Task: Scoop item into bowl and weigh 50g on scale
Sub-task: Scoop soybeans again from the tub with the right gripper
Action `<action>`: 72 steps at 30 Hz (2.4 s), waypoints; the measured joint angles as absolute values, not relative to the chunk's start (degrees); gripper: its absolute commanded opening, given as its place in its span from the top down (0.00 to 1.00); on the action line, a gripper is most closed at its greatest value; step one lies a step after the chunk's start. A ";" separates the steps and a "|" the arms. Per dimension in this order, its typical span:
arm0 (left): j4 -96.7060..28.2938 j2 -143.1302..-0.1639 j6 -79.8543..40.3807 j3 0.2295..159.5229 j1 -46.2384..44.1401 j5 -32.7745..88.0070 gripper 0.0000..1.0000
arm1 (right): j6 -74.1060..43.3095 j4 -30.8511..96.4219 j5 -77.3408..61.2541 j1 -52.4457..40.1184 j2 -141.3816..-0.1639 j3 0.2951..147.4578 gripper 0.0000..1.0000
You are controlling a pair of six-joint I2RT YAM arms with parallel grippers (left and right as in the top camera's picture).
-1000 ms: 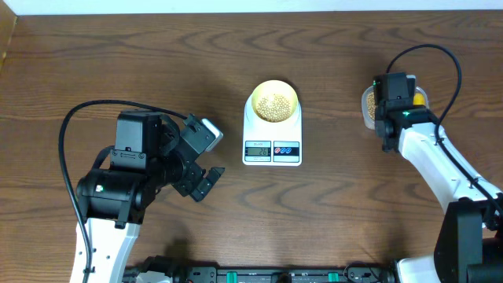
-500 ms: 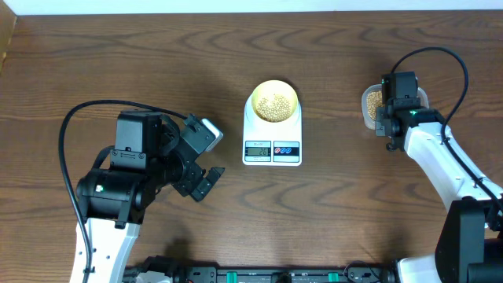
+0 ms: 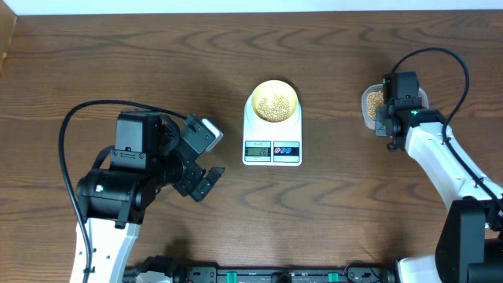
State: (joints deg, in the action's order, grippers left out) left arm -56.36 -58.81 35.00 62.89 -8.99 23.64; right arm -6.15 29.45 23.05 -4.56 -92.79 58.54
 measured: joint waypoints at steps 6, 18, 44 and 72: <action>-56.36 -58.81 34.98 62.89 -8.99 23.64 0.01 | -6.17 29.52 18.76 -4.43 -92.79 58.54 0.99; -56.36 -58.81 34.98 62.89 -8.99 23.64 0.01 | -6.13 29.26 11.90 -3.51 -92.77 58.54 0.99; -56.36 -58.81 34.98 62.89 -8.99 23.64 0.01 | -6.15 33.34 -25.15 14.48 -92.31 58.76 0.99; -56.36 -58.81 34.98 62.89 -8.99 23.64 0.01 | -6.33 36.45 -45.91 29.04 -92.31 58.76 0.99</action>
